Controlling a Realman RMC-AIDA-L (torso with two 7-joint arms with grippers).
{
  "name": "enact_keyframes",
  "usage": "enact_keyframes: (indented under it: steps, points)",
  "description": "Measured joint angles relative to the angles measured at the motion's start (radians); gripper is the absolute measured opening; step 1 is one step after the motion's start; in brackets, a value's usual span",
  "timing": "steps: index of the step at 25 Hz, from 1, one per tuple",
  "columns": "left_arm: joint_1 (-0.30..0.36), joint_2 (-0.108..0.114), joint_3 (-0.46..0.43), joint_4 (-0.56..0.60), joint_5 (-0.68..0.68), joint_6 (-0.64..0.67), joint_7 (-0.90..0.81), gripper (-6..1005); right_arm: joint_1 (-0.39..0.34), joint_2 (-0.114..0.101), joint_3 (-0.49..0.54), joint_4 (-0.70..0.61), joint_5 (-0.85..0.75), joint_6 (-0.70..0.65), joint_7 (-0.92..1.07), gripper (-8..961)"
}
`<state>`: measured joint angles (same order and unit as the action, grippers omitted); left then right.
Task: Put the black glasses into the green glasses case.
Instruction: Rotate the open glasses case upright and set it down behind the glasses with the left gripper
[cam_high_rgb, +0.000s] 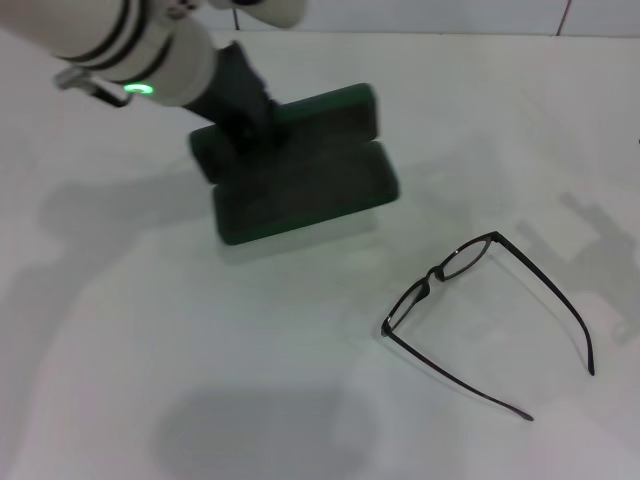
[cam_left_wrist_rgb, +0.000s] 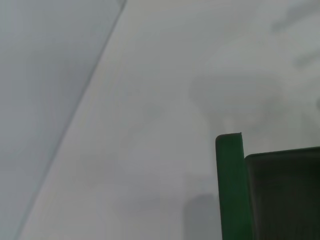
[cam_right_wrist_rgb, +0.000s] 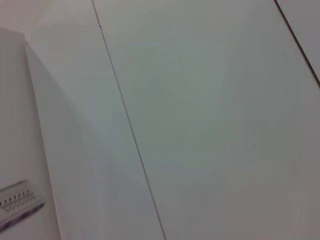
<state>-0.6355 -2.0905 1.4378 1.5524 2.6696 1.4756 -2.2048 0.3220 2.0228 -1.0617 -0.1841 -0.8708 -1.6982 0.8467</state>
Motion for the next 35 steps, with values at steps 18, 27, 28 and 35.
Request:
enact_keyframes:
  steps: [18, 27, 28, 35]
  points:
    - [-0.126, -0.009, 0.313, -0.359, -0.046, -0.448, 0.000, 186, -0.032, 0.000, -0.001, 0.054, -0.002, -0.034, 0.000, 755]
    - [-0.121, -0.009, 0.429, -0.389, -0.041, -0.578, 0.008, 191, -0.026, -0.001, -0.001, 0.054, -0.002, -0.036, 0.001, 754]
    - [-0.123, -0.009, 0.436, -0.397, -0.037, -0.585, 0.009, 192, -0.026, -0.001, -0.001, 0.054, -0.002, -0.036, 0.002, 754]
    - [-0.123, -0.010, 0.442, -0.404, -0.031, -0.593, 0.003, 201, -0.032, -0.001, -0.001, 0.054, -0.002, -0.037, 0.002, 754]
